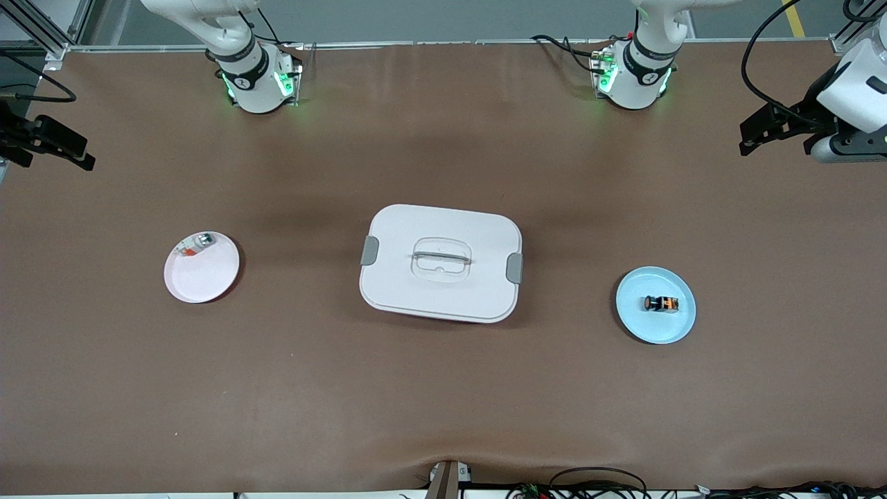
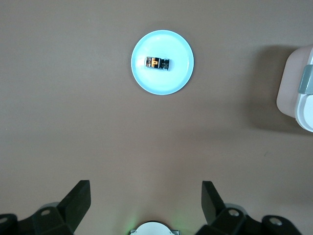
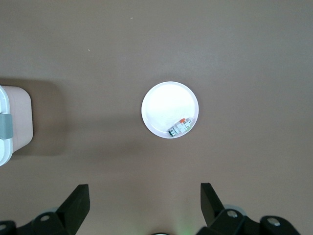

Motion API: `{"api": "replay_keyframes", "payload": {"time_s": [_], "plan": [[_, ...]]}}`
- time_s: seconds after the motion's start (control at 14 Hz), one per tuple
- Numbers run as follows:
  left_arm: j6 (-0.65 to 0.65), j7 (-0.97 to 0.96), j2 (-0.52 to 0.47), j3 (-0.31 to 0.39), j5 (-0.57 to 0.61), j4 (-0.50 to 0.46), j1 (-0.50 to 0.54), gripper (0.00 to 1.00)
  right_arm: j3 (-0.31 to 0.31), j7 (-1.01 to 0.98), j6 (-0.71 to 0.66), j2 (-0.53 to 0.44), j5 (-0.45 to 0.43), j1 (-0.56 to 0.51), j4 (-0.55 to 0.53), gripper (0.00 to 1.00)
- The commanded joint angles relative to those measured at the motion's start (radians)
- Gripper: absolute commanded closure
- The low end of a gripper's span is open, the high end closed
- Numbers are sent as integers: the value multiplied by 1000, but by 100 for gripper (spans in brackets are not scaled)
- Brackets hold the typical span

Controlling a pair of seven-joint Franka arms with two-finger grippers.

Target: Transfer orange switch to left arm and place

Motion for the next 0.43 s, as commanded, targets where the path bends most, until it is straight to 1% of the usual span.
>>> {"api": "replay_keyframes", "payload": {"time_s": [0.0, 0.36], "plan": [[-22, 6, 17, 3, -9, 42, -5, 0, 11, 9, -16, 8, -5, -11, 21, 0], [-22, -6, 26, 3, -5, 71, -8, 0, 11, 9, -14, 8, -6, -11, 23, 0]]}}
